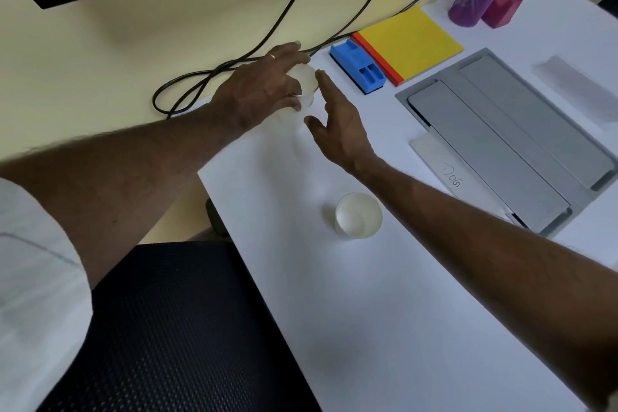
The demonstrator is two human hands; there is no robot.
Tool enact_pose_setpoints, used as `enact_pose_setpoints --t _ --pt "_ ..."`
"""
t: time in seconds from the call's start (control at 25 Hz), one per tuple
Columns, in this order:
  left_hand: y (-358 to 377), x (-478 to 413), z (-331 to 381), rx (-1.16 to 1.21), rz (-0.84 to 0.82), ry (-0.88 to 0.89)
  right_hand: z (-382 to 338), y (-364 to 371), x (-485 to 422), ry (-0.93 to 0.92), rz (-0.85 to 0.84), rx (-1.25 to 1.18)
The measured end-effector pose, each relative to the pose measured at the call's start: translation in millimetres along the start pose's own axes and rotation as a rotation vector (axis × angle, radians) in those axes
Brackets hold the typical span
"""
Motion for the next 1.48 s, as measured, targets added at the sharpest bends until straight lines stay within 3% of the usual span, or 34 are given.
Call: enact_pose_setpoints --t 0.4,0.68,1.16,1.48 --pt "-47 -2 40 0.032 0.061 0.066 -18 -50 21 0.091 0.287 -0.295" --pt "-53 -15 115 0.420 0.079 0.079 4 -103 87 0.127 0.424 -0.416" --pt "66 -75 401 0.771 -0.134 0.236 179 -237 299 0.364 0.750 -0.452" --pt "172 -83 600 1.016 -0.292 0.170 307 -312 456 0.526 0.860 -0.437"
Point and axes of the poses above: each hand's wrist, its own x-axis away from the middle knuckle, its own y-axis out of the palm, z = x × y, the point moved 5 cm from there along -x, towards the middle knuckle, and after that the axes turned 8 degrees about x, right-handed, at the moved point
